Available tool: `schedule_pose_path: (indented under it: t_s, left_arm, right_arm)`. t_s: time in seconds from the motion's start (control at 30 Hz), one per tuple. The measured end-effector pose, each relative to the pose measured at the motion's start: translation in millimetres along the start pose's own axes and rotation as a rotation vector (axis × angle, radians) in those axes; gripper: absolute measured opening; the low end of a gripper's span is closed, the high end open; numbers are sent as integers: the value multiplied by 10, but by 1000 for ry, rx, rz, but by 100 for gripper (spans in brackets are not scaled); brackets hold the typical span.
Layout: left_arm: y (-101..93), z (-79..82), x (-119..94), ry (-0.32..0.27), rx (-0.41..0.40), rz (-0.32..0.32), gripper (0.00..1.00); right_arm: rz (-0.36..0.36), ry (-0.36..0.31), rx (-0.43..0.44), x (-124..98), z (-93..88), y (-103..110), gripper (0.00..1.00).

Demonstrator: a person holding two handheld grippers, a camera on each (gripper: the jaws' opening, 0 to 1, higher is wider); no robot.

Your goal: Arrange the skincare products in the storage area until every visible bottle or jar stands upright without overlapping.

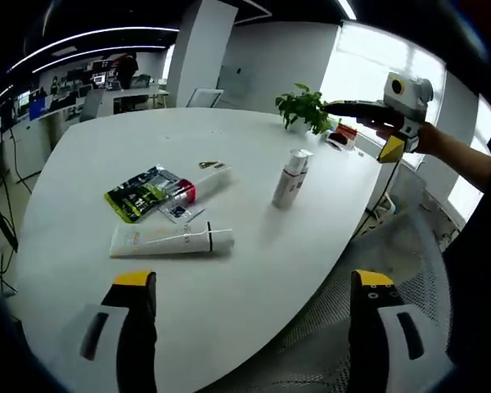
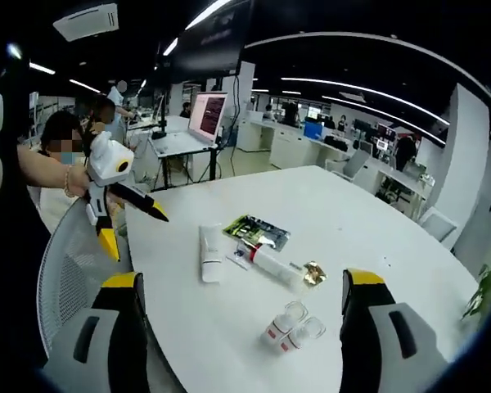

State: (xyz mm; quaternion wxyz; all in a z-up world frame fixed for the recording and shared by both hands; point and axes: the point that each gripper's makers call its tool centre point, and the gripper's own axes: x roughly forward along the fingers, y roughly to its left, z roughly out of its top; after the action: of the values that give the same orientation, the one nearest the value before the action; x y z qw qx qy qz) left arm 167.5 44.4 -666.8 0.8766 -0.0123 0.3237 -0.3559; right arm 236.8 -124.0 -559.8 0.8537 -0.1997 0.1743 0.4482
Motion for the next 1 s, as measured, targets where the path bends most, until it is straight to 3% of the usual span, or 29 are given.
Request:
schedule_pose_path:
  t_s: [0.3, 0.53, 1.0]
  left_arm:
    - [-12, 3, 2, -6, -10, -10, 95]
    - [10, -1, -2, -9, -21, -16, 95]
    - [22, -1, 22, -5, -49, -31, 94]
  right_arm:
    - [19, -6, -88, 161, 413, -165, 97]
    - [43, 47, -146, 399, 524, -237, 92]
    - [87, 43, -177, 725, 892, -455, 85]
